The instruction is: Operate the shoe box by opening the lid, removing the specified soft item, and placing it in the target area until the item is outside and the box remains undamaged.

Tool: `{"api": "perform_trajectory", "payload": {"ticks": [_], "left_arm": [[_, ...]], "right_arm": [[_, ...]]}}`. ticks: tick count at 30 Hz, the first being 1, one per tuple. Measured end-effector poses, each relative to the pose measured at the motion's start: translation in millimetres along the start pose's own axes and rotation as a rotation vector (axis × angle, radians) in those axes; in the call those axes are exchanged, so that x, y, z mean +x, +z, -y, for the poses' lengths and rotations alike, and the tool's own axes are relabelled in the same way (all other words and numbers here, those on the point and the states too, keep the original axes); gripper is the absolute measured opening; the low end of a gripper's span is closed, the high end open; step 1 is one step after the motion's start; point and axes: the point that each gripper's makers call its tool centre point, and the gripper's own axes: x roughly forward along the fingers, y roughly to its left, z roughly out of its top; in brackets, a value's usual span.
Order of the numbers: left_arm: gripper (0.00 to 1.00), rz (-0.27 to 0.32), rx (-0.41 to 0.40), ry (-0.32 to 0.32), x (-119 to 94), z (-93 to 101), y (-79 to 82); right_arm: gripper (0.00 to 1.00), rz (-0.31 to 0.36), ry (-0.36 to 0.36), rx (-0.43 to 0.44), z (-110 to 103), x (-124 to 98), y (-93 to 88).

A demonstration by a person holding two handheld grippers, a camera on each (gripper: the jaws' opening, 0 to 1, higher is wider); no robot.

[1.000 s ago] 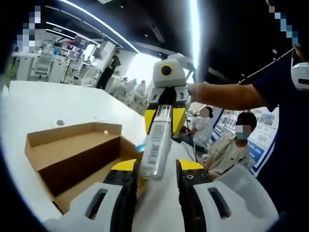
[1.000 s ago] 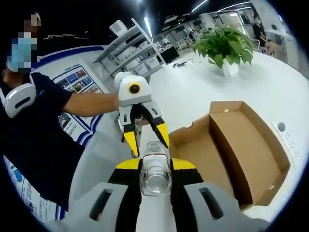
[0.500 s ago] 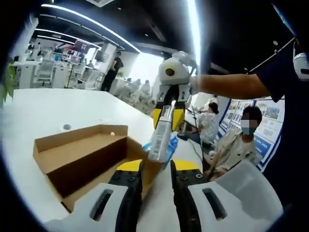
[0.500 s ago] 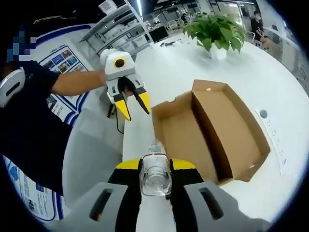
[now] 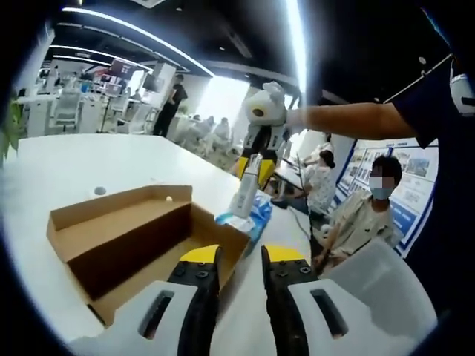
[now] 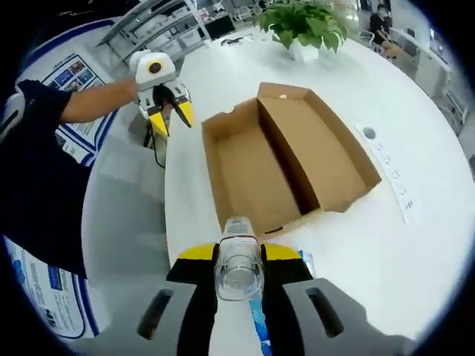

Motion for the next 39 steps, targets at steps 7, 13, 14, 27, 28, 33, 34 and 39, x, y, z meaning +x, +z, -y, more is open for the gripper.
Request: {"api": "perform_trajectory", "payload": {"ticks": [7,13,14,27,28,33,34,39], "left_arm": [[0.23,-0.044,0.037,-0.007,11.8,5.2,-5.4],[0.23,-0.06,0.044,-0.016,20.9,6.6,-5.5],[0.23,-0.063,0.051,-0.019,22.6,7.1,-5.4],[0.21,-0.089,0.059,-0.025,33.2,7.4,-9.1],[0.2,-0.089,0.058,-0.025,33.3,7.3,-9.2],[0.2,-0.085,0.06,-0.02,35.2,8.6,-8.7],[0.2,-0.088,0.061,-0.021,35.8,9.2,-9.4],[0.2,-0.086,0.05,-0.016,37.8,8.7,-11.4]], "right_arm": [[0.18,-0.05,-0.059,0.002,17.4,-11.5,-26.6],[0.18,-0.066,-0.099,0.004,31.3,-20.8,-42.6],[0.18,-0.071,-0.102,0.002,33.2,-21.7,-45.0],[0.18,-0.205,-0.197,-0.041,91.9,-25.5,-92.0],[0.18,-0.204,-0.198,-0.039,97.0,-24.3,-93.9],[0.18,-0.233,-0.233,-0.081,114.9,-15.3,-100.5],[0.18,-0.241,-0.243,-0.091,120.1,-12.4,-101.2],[0.18,-0.306,-0.271,-0.157,133.3,0.4,-107.0]]}}
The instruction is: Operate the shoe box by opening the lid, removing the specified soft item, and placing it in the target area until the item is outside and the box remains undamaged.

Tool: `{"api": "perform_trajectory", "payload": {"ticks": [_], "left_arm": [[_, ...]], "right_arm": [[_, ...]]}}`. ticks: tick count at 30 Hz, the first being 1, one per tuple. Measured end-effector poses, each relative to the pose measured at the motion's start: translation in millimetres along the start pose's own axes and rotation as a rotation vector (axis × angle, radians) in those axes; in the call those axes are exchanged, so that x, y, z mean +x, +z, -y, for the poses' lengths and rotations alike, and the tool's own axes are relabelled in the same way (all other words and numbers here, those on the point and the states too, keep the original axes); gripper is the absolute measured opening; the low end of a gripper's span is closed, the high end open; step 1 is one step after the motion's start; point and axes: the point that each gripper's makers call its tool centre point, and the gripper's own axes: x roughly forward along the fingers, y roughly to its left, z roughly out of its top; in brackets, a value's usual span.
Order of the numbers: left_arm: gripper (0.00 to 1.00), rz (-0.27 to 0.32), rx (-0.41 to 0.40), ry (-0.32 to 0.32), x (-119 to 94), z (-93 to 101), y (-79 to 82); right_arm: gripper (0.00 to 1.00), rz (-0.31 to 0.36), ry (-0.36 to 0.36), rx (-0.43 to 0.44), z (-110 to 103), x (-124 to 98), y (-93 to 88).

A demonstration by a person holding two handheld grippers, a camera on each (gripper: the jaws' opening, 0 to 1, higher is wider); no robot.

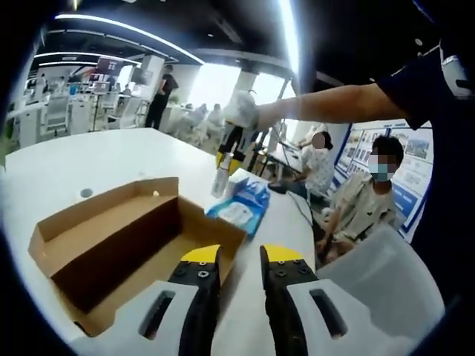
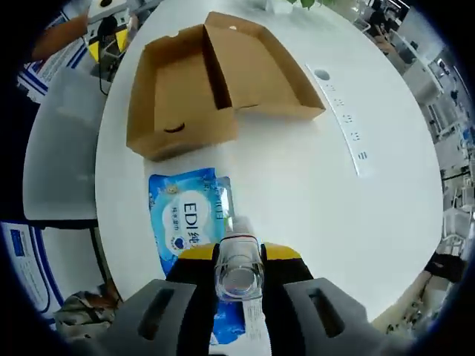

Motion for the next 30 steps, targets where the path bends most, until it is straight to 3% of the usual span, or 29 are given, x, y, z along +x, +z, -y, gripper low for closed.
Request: {"api": "perform_trajectory", "payload": {"ticks": [12,30], "left_arm": [[0.19,0.001,-0.003,0.006,-4.1,-4.0,-4.6],[0.19,0.004,-0.01,0.001,-1.2,-4.5,-4.7]], "right_arm": [[0.18,-0.076,-0.024,-0.093,2.0,27.4,-10.3],[0.19,-0.052,-0.042,-0.09,0.7,33.8,-8.3]]}}
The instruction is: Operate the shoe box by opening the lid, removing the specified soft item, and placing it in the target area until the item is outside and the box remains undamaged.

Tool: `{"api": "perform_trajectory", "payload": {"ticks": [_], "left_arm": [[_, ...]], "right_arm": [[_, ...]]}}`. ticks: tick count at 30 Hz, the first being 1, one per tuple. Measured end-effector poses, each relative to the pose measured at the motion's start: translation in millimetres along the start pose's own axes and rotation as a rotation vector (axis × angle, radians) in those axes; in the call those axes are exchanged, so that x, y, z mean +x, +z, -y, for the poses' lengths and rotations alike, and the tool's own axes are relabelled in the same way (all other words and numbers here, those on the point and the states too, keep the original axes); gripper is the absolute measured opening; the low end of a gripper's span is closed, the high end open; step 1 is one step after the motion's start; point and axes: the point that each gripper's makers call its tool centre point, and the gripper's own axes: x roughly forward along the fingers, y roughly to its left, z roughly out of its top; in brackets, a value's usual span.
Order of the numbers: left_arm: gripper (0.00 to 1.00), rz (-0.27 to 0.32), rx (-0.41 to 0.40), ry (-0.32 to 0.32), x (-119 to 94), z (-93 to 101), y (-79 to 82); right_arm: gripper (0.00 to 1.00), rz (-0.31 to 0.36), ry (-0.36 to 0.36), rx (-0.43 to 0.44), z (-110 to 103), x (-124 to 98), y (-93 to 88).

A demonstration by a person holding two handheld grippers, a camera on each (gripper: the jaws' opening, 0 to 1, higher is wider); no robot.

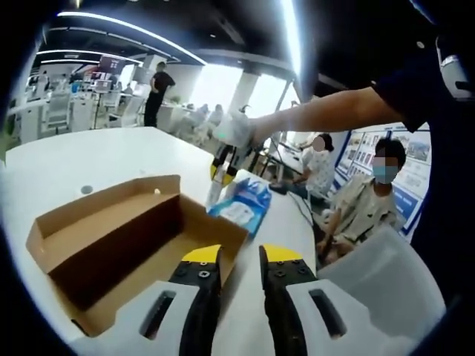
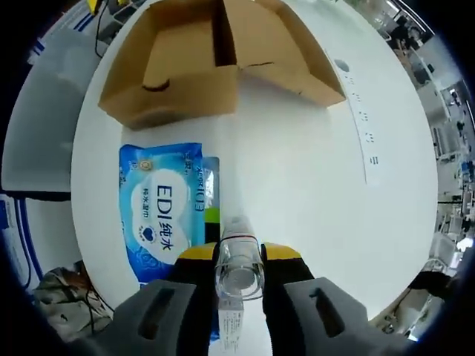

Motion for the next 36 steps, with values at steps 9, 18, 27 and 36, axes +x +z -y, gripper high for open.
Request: {"api": "perform_trajectory", "payload": {"ticks": [9,18,27,36], "left_arm": [[0.2,-0.001,0.002,-0.002,-0.4,0.0,1.9],[0.19,-0.001,0.001,0.001,-1.3,0.3,2.5],[0.19,0.011,0.01,-0.008,0.3,4.6,8.7],[0.19,0.019,0.014,0.018,-14.6,3.4,6.8]], "right_arm": [[0.25,-0.002,0.014,0.028,-1.6,-1.0,-0.6],[0.31,0.019,-0.001,0.022,-1.8,-5.2,5.5],[0.32,0.059,-0.041,0.009,2.3,-31.1,15.0],[0.31,0.194,-0.146,0.05,5.8,-80.3,42.6]]}}
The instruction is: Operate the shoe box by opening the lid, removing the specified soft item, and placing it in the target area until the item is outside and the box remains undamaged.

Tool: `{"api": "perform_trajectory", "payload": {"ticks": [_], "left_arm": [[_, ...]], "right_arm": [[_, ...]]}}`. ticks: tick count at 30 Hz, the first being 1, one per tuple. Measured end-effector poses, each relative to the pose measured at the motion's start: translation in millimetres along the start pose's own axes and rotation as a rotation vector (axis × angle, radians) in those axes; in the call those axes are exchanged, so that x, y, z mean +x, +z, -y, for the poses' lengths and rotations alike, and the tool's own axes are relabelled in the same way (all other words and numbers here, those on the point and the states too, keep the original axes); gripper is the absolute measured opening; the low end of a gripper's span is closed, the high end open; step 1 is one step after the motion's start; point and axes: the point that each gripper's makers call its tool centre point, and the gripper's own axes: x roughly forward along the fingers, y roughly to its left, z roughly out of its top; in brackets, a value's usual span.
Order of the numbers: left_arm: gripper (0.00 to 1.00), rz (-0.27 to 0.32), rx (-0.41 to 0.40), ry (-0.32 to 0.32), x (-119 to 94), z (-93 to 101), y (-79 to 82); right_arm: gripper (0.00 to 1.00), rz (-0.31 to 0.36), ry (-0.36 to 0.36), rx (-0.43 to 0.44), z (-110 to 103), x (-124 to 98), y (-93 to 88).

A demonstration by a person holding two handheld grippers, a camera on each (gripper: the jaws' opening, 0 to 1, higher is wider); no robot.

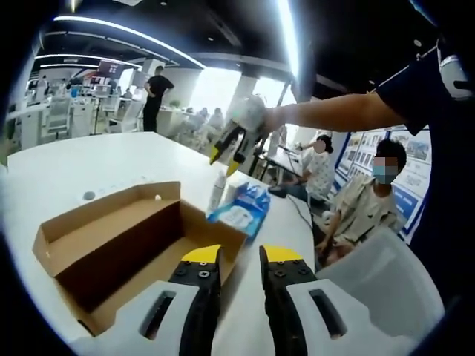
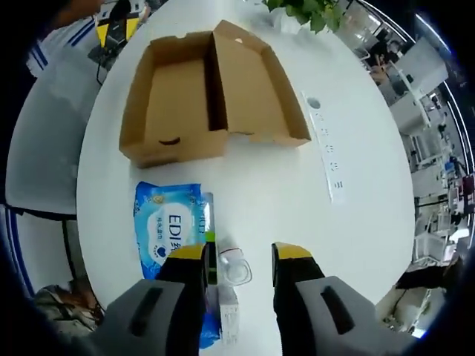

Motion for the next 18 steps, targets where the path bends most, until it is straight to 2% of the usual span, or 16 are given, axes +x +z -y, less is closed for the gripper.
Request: {"api": "perform_trajectory", "payload": {"ticks": [5,8,9,10,14,15,16,18], "left_arm": [[0.19,0.042,-0.025,0.063,-21.5,-12.7,4.0],[0.18,0.063,-0.049,0.129,-37.4,-27.1,2.7],[0.18,0.051,-0.041,0.176,-44.6,-36.0,-1.0],[0.18,0.051,-0.036,0.193,-48.3,-39.4,-2.2],[0.22,0.025,-0.074,0.315,-72.1,-61.6,-17.5],[0.22,0.04,-0.077,0.314,-75.3,-62.1,-17.3],[0.23,0.029,-0.095,0.356,-83.5,-69.2,-23.0],[0.26,0.002,-0.107,0.4,-92.6,-76.9,-31.8]], "right_arm": [[0.28,0.07,-0.054,0.027,-3.1,-17.6,23.8],[0.28,0.106,-0.056,0.057,-11.7,-19.9,39.8],[0.28,0.113,-0.059,0.064,-13.0,-19.3,43.2],[0.28,0.127,-0.055,0.073,-15.4,-18.2,47.1],[0.28,0.153,-0.049,0.107,-28.1,-9.5,60.2],[0.28,0.154,-0.048,0.112,-30.5,-7.4,61.5],[0.28,0.157,-0.049,0.124,-33.3,-4.1,64.0],[0.28,0.181,-0.05,0.171,-37.6,0.6,71.1]]}}
